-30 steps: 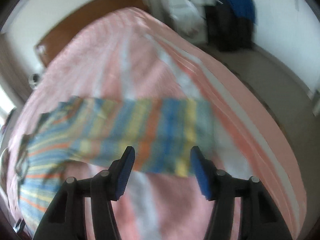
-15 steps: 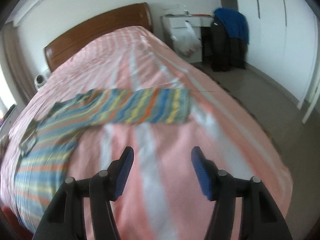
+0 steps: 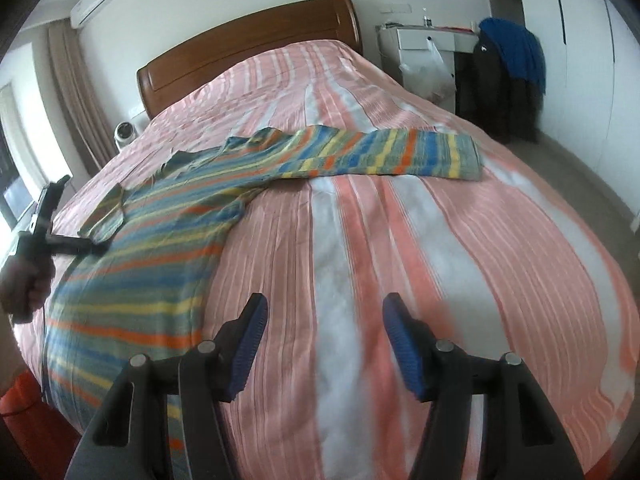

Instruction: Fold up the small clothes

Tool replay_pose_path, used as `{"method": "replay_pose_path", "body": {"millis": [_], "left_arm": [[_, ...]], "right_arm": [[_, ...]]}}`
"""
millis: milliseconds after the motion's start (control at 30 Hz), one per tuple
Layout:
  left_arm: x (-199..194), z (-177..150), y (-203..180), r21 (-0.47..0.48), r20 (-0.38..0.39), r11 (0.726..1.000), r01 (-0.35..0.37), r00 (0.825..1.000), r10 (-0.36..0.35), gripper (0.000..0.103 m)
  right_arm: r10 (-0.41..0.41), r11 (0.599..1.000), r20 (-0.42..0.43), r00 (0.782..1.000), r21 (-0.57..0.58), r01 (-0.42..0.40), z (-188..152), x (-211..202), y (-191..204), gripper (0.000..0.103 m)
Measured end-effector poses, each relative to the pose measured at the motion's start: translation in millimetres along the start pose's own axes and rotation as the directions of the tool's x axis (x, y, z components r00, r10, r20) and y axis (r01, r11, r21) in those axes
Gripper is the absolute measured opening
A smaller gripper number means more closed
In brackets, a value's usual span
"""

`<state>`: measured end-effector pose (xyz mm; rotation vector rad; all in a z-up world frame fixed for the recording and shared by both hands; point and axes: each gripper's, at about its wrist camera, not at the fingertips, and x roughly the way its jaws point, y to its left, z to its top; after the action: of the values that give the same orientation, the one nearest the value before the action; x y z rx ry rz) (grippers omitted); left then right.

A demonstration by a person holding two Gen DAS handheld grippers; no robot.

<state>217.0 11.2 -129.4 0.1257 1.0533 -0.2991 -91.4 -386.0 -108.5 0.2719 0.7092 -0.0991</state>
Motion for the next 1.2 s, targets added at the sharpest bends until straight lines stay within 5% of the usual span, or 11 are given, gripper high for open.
{"method": "replay_pose_path", "body": {"millis": [167, 267, 400, 500, 733, 867, 933, 1067, 1133, 1200], "left_arm": [[-60.1, -7.5, 78.6, -0.223, 0.147, 0.975, -0.022, 0.988, 0.056, 0.007], [-82.9, -22.5, 148.7, -0.407, 0.169, 0.91, -0.083, 0.972, 0.164, 0.007], [-83.0, -59.1, 227.3, -0.605, 0.108, 0.785, -0.132, 0.964, 0.245, 0.006], [-63.6, -77.4, 247.2, -0.652, 0.052, 0.74, -0.162, 0.965, 0.257, 0.006], [-50.4, -85.2, 255.3, -0.701, 0.03, 0.692, -0.173, 0.962, 0.272, 0.006], [-59.5, -99.3, 274.7, -0.695, -0.065, 0.662, -0.28, 0.942, 0.33, 0.003], [-73.9, -97.6, 272.9, -0.659, -0.09, 0.681, -0.32, 0.932, 0.35, 0.01], [-109.2, -49.2, 226.2, -0.409, 0.029, 0.88, -0.241, 0.961, 0.277, 0.072], [-111.7, -10.5, 193.2, -0.273, 0.075, 0.952, -0.139, 0.983, 0.165, 0.079], [-96.7, 30.2, 162.7, -0.165, 0.071, 0.986, -0.019, 0.997, 0.031, 0.08]], "right_arm": [[-0.015, 1.0, 0.012, 1.0, 0.004, 0.015, -1.2, -2.5, -3.7, 0.06], [-0.013, 1.0, 0.015, 1.0, 0.003, 0.013, -2.1, -2.5, -1.5, 0.06], [-0.009, 1.0, -0.012, 1.0, -0.014, 0.009, -4.8, 5.4, 3.5, 0.06], [-0.013, 1.0, -0.026, 1.0, -0.025, 0.012, -6.7, 9.3, 6.0, 0.06], [-0.014, 1.0, -0.043, 0.999, -0.023, 0.013, -10.0, 12.8, 2.4, 0.06], [-0.015, 1.0, -0.046, 0.999, -0.012, 0.014, -7.1, 11.1, -4.2, 0.06], [-0.017, 1.0, -0.053, 0.998, -0.007, 0.017, 1.8, 7.4, -9.8, 0.06], [0.016, 0.998, -0.034, 0.999, -0.067, -0.018, 54.7, 2.4, -20.6, 0.071], [0.039, 0.993, -0.022, 0.999, -0.111, -0.041, 90.3, 9.8, -19.3, 0.074], [0.099, 0.984, -0.031, 0.995, -0.144, -0.103, 138.4, 31.0, -11.7, 0.074]]}}
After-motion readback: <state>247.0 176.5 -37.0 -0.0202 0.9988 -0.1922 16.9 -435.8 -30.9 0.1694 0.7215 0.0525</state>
